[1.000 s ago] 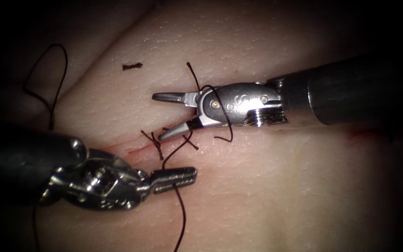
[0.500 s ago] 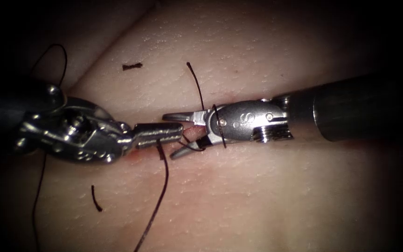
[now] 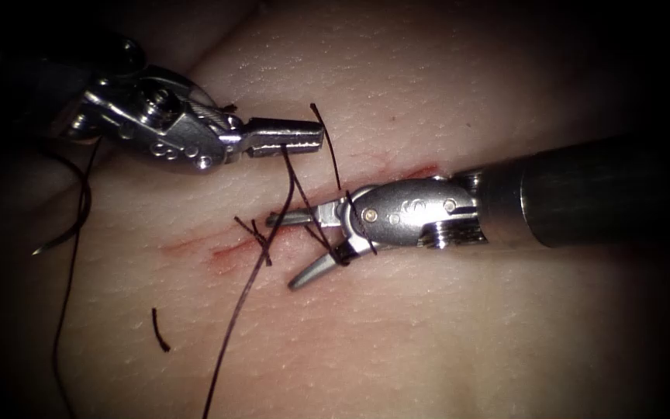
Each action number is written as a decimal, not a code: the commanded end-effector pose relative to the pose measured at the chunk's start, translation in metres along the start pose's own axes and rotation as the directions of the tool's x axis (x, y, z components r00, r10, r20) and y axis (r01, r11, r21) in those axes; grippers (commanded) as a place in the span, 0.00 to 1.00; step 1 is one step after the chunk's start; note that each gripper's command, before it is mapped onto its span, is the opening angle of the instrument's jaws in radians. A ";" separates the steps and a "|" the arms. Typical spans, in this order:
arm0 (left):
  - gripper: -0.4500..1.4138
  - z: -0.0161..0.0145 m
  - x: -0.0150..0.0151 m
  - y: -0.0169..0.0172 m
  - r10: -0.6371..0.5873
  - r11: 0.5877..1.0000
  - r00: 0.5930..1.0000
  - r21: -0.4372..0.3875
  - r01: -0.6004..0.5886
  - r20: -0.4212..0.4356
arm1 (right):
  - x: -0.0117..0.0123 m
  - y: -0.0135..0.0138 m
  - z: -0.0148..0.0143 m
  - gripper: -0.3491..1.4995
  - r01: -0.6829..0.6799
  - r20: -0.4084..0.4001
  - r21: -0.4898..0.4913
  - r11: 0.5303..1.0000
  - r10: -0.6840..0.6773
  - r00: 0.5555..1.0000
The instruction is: Wound Closure
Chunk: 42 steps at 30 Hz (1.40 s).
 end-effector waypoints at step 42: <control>0.00 0.0026 -0.0077 0.0082 -0.103 0.994 0.993 -0.045 0.101 -0.060 | 0.0020 0.0000 -0.0022 0.71 -0.110 -0.363 0.097 0.989 0.138 0.922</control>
